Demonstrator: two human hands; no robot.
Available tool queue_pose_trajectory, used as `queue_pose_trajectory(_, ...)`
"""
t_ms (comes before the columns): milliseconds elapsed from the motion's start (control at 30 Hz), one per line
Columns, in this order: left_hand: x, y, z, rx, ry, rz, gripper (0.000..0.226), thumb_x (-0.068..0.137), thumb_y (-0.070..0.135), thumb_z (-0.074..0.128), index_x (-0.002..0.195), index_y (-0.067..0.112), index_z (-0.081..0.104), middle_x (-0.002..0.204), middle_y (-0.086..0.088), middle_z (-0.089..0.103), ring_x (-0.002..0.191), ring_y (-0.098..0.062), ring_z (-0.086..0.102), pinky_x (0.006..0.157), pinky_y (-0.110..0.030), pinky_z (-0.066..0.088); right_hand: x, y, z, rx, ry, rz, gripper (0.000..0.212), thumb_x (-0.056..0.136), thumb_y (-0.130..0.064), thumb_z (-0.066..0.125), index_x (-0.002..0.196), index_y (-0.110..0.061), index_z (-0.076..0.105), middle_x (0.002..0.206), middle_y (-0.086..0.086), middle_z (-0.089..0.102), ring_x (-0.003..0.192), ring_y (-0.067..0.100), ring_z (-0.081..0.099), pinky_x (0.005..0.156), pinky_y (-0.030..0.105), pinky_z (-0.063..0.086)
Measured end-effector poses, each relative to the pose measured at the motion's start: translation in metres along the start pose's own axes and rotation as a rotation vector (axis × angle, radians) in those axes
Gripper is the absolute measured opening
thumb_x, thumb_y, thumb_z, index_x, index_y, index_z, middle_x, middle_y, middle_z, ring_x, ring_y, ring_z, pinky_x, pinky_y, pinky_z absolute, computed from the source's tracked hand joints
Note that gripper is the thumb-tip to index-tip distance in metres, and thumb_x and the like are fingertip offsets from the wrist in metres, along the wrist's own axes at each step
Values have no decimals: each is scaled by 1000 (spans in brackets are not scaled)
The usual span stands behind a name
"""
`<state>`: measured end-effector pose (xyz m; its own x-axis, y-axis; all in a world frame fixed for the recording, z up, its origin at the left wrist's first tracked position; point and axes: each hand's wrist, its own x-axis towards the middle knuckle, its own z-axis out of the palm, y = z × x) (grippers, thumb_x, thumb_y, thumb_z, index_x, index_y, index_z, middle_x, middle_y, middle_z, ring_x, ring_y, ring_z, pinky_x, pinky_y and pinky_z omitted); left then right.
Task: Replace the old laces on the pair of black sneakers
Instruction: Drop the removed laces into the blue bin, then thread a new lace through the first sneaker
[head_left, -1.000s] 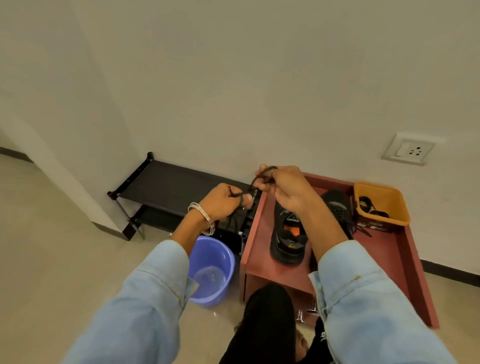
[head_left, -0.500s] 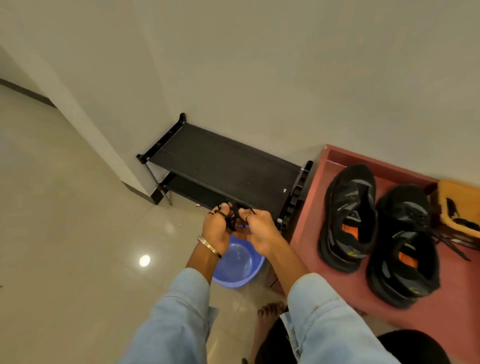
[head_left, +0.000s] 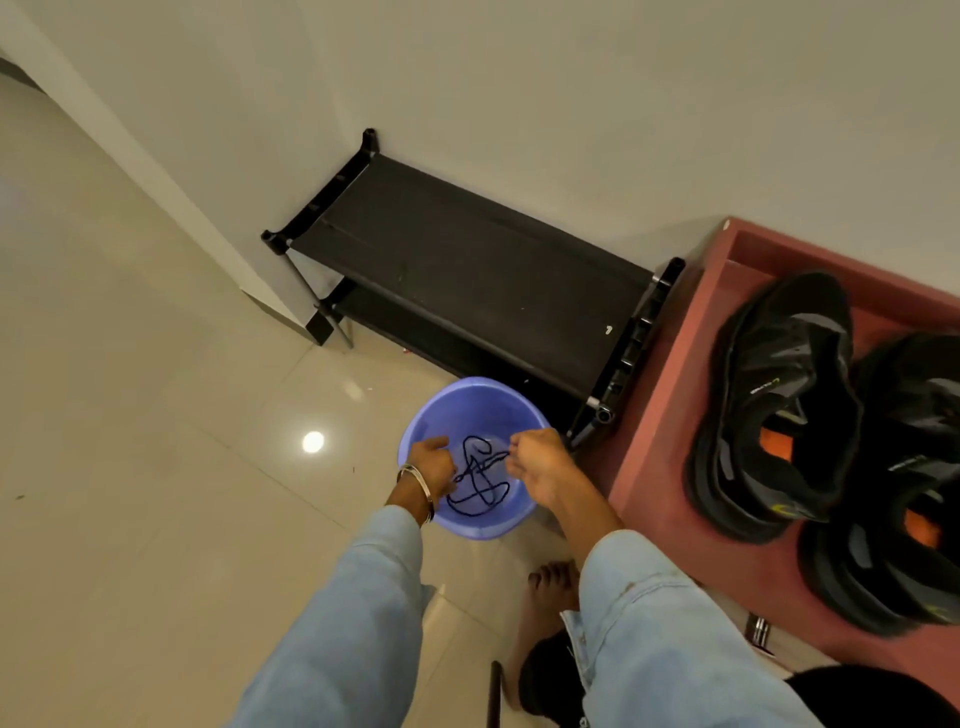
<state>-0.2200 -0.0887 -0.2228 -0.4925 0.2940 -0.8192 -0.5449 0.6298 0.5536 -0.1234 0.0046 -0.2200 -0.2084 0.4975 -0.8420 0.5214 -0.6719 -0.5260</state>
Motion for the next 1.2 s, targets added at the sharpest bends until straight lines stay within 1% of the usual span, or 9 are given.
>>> queue_pose_trajectory(67, -7, 2, -3, -17, 6, -23, 36, 99, 2, 37, 134, 3, 47, 108, -14, 55, 93, -32, 53, 64, -36, 46, -2, 0, -2, 20, 14, 1, 19, 93, 0, 39, 77, -5, 47, 68, 7, 37, 69, 19, 44, 73, 37, 44)
queue_pose_trajectory(133, -19, 6, -5, -43, 16, -32, 33, 100, 8, 38, 129, 0, 50, 95, -12, 57, 85, -31, 57, 64, -35, 46, -15, -5, -2, 77, -19, 5, 15, 94, 1, 40, 97, 7, 54, 69, 10, 42, 78, 18, 55, 94, 46, 49)
queue_pose_trajectory(200, -34, 12, -5, -66, 8, -25, 30, 100, 10, 40, 125, -2, 52, 95, -13, 58, 83, -30, 59, 62, -33, 46, -31, -13, -5, 116, -60, -46, 29, 93, 5, 42, 119, 15, 52, 86, 25, 60, 84, 35, 64, 102, 54, 42)
queue_pose_trajectory(267, -47, 20, -3, -81, 12, 11, 26, 99, 9, 40, 119, 1, 54, 92, -13, 60, 78, -28, 60, 57, -29, 46, -53, -26, -9, 121, -45, -126, 27, 92, 6, 45, 113, 19, 55, 112, 35, 61, 103, 46, 62, 97, 50, 48)
queue_pose_trajectory(367, -63, 38, 9, -55, 81, 171, 25, 97, 5, 38, 109, 2, 59, 83, -11, 63, 63, -22, 58, 47, -25, 46, -88, -46, -27, 121, -38, -303, 22, 93, 3, 47, 83, -1, 65, 96, 24, 68, 81, 28, 65, 73, 32, 56)
queue_pose_trajectory(600, -138, 91, 87, 44, 6, 682, 27, 88, -5, 44, 92, 9, 67, 80, -8, 68, 71, -20, 66, 59, -20, 52, -181, -76, -126, 92, 13, -721, 18, 97, -6, 50, 99, -7, 68, 84, 7, 71, 70, 14, 65, 61, 20, 52)
queue_pose_trajectory(900, -221, 101, 248, 276, -311, 964, 25, 90, -3, 46, 92, 11, 66, 73, -3, 68, 59, -13, 62, 61, -25, 53, -196, -52, -311, 143, 434, -773, 13, 94, -8, 57, 90, -7, 69, 79, 7, 71, 62, 10, 62, 57, 20, 49)
queue_pose_trajectory(1067, -225, 102, 331, 529, -360, 1106, 20, 91, 3, 52, 97, 12, 69, 85, 2, 70, 69, -2, 60, 68, -8, 50, -154, -44, -415, 73, 736, -676, 21, 86, 2, 56, 73, -10, 67, 75, 4, 65, 69, 17, 60, 60, 16, 45)
queue_pose_trajectory(1200, -208, 109, 385, 765, -395, 1207, 24, 92, 14, 53, 109, 23, 66, 105, 5, 69, 101, -16, 63, 96, -42, 47, -112, -47, -469, -294, 871, -564, 11, 88, -5, 61, 85, 0, 71, 85, 13, 69, 80, 26, 63, 65, 24, 43)
